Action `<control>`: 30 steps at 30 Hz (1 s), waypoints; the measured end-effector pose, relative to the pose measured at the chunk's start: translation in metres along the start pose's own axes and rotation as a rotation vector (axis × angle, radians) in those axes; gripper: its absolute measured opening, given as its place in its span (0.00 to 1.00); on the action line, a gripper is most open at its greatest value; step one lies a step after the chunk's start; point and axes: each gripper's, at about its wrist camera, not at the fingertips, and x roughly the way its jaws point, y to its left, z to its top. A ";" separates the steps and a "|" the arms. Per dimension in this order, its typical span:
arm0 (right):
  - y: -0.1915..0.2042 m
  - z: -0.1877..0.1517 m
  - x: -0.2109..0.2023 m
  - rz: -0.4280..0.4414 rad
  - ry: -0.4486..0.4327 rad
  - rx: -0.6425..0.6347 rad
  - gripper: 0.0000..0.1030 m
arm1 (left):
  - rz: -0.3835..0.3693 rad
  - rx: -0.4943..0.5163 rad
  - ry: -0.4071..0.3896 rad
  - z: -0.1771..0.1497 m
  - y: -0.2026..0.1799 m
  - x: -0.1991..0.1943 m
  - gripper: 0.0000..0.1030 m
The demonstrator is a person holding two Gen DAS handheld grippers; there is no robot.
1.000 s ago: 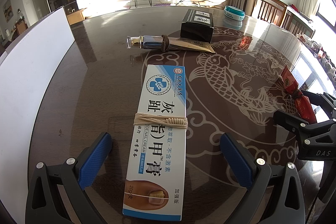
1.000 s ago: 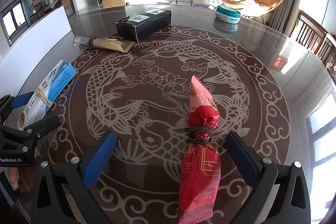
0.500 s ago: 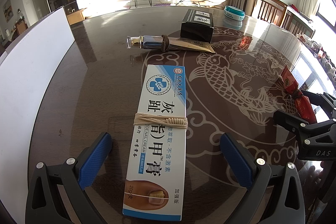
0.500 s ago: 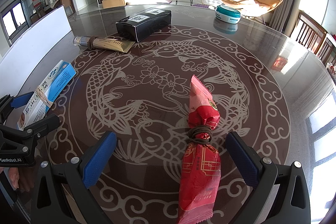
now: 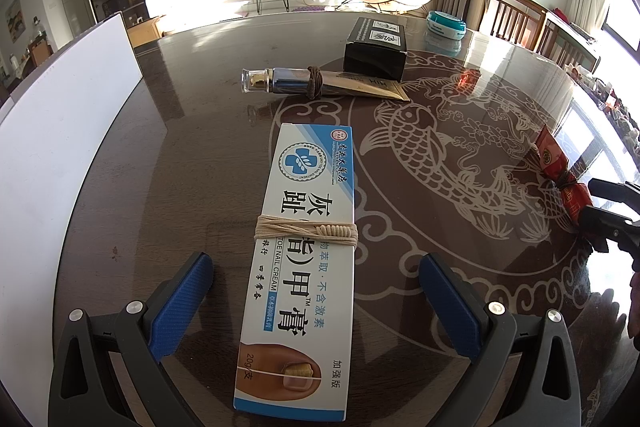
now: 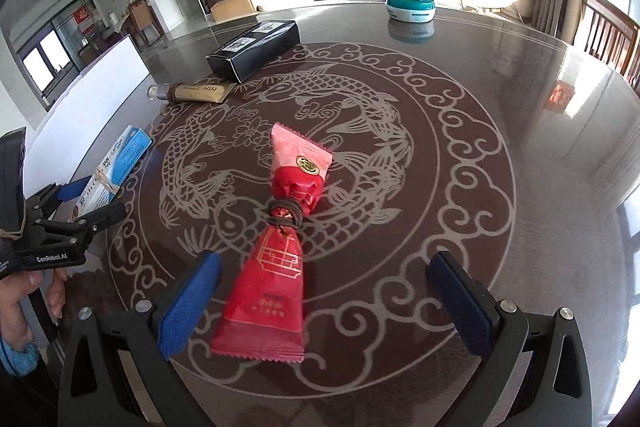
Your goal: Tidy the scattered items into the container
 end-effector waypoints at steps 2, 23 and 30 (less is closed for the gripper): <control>0.006 -0.001 0.001 -0.024 0.023 -0.054 1.00 | 0.000 0.000 0.000 0.000 0.000 0.000 1.00; 0.025 0.029 0.024 -0.045 0.258 -0.151 0.97 | -0.048 0.082 0.195 0.011 -0.006 0.004 1.00; 0.023 0.055 0.024 0.002 0.389 -0.095 0.58 | -0.057 0.104 0.217 0.019 -0.011 0.006 0.91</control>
